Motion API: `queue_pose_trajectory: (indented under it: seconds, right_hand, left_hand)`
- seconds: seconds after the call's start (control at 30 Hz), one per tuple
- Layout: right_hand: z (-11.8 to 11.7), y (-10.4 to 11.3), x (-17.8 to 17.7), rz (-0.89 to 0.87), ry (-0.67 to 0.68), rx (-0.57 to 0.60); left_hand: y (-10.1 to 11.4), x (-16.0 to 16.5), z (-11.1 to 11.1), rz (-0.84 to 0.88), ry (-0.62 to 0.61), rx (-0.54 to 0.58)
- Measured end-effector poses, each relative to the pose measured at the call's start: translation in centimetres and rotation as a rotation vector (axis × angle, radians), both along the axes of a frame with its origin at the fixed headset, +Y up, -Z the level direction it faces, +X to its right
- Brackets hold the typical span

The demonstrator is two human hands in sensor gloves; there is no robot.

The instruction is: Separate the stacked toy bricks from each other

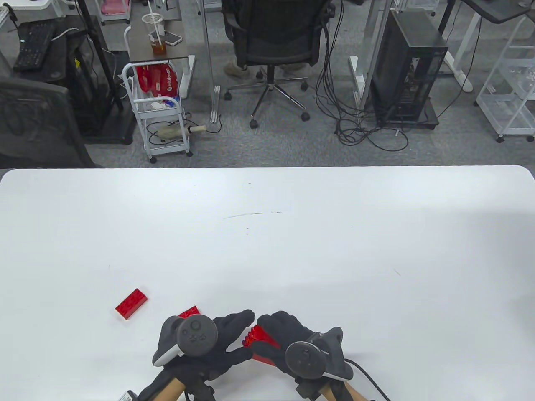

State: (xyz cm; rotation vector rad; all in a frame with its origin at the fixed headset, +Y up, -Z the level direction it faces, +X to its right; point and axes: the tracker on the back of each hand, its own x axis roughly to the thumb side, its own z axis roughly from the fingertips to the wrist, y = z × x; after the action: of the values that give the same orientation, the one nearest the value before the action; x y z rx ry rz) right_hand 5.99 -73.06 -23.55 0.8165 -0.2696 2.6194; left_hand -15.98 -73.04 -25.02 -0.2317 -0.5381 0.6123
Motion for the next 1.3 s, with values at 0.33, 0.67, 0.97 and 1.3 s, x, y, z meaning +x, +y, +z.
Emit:
queue_pose_trajectory:
  seconds: [0.33,0.67,0.97,1.3]
  right_hand:
    - [0.1,-0.1,-0.3,0.006,0.010,-0.001]
    - [0.2,-0.2,-0.6,0.030,0.011,-0.006]
    - [0.1,-0.1,-0.7,0.039,-0.007,0.000]
    - [0.3,0.1,-0.9,0.084,-0.037,0.053]
  left_hand:
    - [-0.3,0.5,0.1,-0.006,-0.018,-0.003]
    - [-0.4,0.8,0.2,0.002,0.005,0.018]
    - [0.1,1.6,0.9,-0.048,0.069,0.133]
    - [0.2,2.5,1.7,-0.117,0.080,0.230]
